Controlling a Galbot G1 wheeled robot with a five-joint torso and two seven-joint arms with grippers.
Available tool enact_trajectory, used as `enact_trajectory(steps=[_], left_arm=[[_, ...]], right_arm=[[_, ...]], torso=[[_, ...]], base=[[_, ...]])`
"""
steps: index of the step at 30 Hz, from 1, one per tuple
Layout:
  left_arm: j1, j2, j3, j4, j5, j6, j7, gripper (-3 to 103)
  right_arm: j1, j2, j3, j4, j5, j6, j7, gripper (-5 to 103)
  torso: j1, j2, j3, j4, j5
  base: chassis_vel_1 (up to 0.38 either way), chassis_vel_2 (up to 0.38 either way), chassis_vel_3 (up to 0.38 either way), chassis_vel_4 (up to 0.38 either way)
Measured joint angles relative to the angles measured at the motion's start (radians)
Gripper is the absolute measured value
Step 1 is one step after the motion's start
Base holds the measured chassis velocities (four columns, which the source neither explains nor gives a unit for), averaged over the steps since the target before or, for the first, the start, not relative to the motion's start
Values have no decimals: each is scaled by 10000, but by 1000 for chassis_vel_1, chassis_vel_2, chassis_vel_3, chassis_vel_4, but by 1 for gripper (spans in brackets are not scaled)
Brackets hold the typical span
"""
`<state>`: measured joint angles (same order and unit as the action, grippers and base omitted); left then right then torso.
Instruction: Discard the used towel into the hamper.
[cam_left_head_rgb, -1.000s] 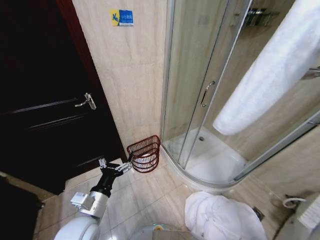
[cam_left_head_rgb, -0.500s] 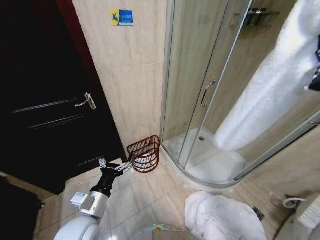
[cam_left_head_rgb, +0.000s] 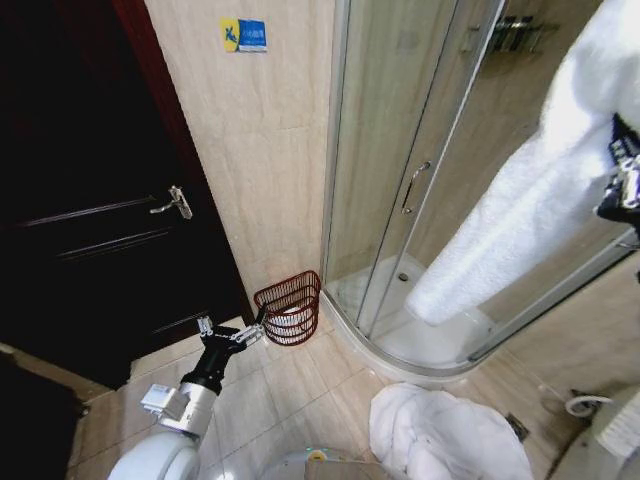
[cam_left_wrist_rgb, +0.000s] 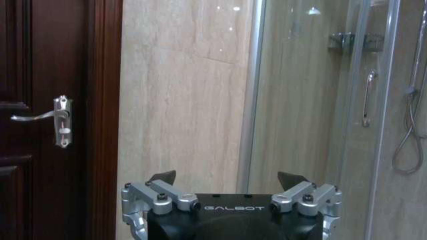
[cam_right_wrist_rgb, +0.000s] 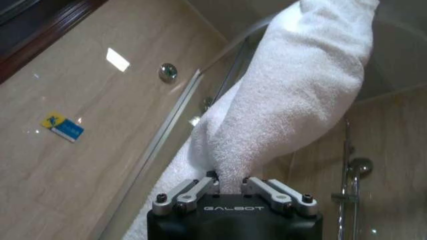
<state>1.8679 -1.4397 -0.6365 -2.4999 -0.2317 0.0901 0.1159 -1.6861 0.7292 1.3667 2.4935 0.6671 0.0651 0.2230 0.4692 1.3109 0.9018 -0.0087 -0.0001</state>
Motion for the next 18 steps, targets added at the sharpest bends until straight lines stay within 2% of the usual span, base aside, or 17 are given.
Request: enact_trajectory(steps=[11,18], left_arm=[[0,0,0,0,0,0,0,99],[1,0,0,0,0,0,0,99]], right_arm=[[-844,1317,-427,56,-708,453,-387,10],[-1013,1832,-487,57,-1005,646,-519,10]], torso=[[0,0,0,0,2],[0,0,0,-1,2]], base=[[0,0,0,0],[0,0,0,0]])
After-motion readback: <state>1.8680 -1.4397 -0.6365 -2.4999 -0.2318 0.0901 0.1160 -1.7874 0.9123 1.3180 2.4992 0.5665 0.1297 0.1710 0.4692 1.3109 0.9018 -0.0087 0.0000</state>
